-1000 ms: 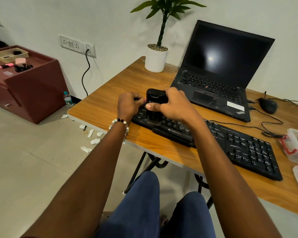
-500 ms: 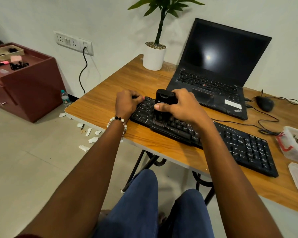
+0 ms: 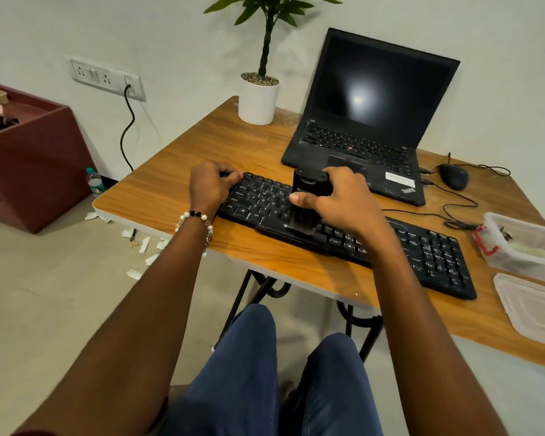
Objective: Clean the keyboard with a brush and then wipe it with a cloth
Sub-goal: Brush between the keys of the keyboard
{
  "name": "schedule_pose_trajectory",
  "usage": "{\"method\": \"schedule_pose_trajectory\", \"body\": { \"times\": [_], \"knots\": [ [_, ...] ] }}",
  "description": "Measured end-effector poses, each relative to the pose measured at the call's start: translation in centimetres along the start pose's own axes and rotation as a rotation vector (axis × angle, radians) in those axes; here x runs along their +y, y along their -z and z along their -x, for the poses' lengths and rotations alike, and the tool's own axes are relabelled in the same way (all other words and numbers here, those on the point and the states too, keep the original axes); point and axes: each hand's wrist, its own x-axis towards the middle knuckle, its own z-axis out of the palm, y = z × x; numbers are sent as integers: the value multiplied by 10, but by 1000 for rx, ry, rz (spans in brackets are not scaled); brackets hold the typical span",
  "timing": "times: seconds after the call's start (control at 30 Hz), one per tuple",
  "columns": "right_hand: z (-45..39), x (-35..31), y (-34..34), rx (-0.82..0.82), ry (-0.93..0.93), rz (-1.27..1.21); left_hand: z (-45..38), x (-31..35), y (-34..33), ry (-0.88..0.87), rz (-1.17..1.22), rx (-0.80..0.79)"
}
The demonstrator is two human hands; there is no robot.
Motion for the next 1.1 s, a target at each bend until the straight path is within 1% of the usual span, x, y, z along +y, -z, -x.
{"method": "schedule_pose_trajectory", "body": {
  "times": [0.1, 0.17, 0.27, 0.4, 0.5, 0.53, 0.57, 0.67, 0.77, 0.83, 0.87, 1.0, 1.03, 1.1],
  "knots": [
    [10, -3, -16, 74, -22, -311, 0, -1, 1, -18, -2, 4],
    [15, 3, -24, 106, -52, -345, 0, -1, 1, -22, 7, 7],
    [20, 20, -23, 110, -93, -302, 0, -1, -1, -13, 7, 12],
    [25, 33, -4, 65, -146, -244, 0, -2, -2, -13, 14, 17],
    [21, 25, 5, 79, -152, 77, -1, -2, -2, -9, 17, 25],
    [19, 21, 6, 98, -129, 119, -1, -2, -2, -9, 13, 25],
    [18, 17, 4, 103, -102, 83, -1, -2, -2, -9, 10, 22],
    [13, -1, -10, 109, -62, -275, -1, -2, -1, -6, 11, 13],
    [-1, -14, -31, 202, -60, -409, -2, -2, -1, -1, 8, 8],
    [-9, -20, -46, 223, -60, -432, -2, -3, -1, -19, 7, 3],
    [-11, -22, -54, 224, -52, -411, -2, -3, -1, -32, 7, 2],
    [-9, -18, -76, 282, -38, -145, -3, -7, -3, -54, -7, 3],
    [-10, -18, -75, 279, -51, -93, -3, -9, -3, -50, -10, 5],
    [-13, -21, -65, 218, -80, -52, -4, -9, -4, -42, -11, 5]
  ]
}}
